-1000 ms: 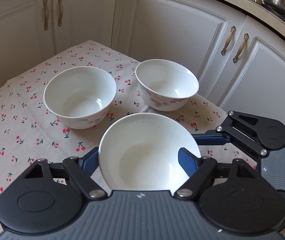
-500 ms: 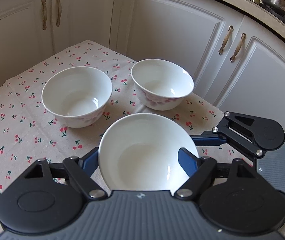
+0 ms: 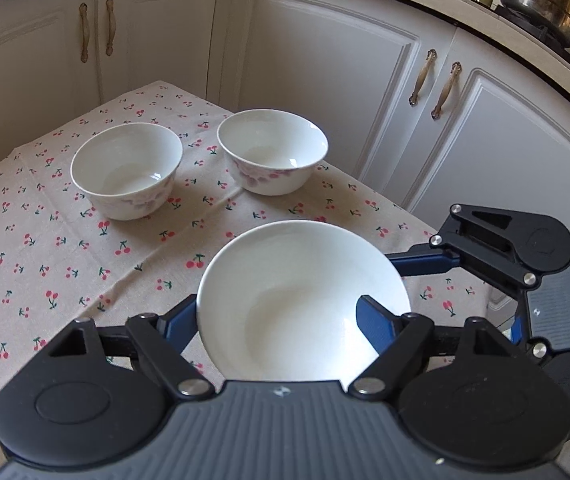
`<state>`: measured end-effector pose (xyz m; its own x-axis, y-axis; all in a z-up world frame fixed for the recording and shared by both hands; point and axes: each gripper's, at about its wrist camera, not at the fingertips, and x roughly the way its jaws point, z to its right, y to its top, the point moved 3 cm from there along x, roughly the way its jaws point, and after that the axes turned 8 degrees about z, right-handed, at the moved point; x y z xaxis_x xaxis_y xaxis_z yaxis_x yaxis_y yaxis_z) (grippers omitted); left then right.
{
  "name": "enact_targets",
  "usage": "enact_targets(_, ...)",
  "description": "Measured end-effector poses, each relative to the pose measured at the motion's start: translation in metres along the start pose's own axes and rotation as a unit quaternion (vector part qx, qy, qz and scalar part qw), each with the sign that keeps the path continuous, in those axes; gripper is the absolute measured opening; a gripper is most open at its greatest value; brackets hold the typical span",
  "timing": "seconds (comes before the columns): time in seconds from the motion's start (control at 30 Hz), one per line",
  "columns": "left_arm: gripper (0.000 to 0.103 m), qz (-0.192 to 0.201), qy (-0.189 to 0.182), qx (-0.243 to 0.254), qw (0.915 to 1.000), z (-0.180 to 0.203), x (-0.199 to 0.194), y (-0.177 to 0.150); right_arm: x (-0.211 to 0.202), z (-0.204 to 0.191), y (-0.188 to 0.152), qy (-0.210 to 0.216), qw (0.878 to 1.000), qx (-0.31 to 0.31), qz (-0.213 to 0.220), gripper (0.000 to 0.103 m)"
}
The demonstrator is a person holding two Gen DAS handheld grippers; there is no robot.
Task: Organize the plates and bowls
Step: 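Lift the bowl with the left tool and carry it toward the plate stack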
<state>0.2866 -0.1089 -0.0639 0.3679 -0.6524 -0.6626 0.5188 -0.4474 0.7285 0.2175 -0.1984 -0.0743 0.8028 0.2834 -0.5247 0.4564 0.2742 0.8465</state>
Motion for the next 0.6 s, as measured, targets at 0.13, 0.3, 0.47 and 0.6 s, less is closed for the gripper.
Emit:
enact_targets(0.13,0.082,-0.001,0.0,0.001,1.0,0.013,-0.003,-0.012,-0.014,-0.006,-0.009,0.005,1.0,-0.001,-0.001,0.086)
enact_targets(0.3,0.082,-0.001,0.001,-0.007,1.0,0.027,-0.003,-0.027,-0.026,-0.009,-0.021,0.014,1.0,-0.005,-0.005,0.086)
enact_targets(0.47,0.082,-0.002,0.008,-0.013,0.9999,0.034,-0.001,-0.036,-0.033,-0.009,-0.03,0.024,1.0,-0.008,-0.007,0.086)
enact_targets(0.6,0.082,-0.003,0.01,-0.015,0.9998,0.037,0.0,-0.038,-0.031,-0.006,-0.036,0.032,0.999,0.001,-0.013,0.086)
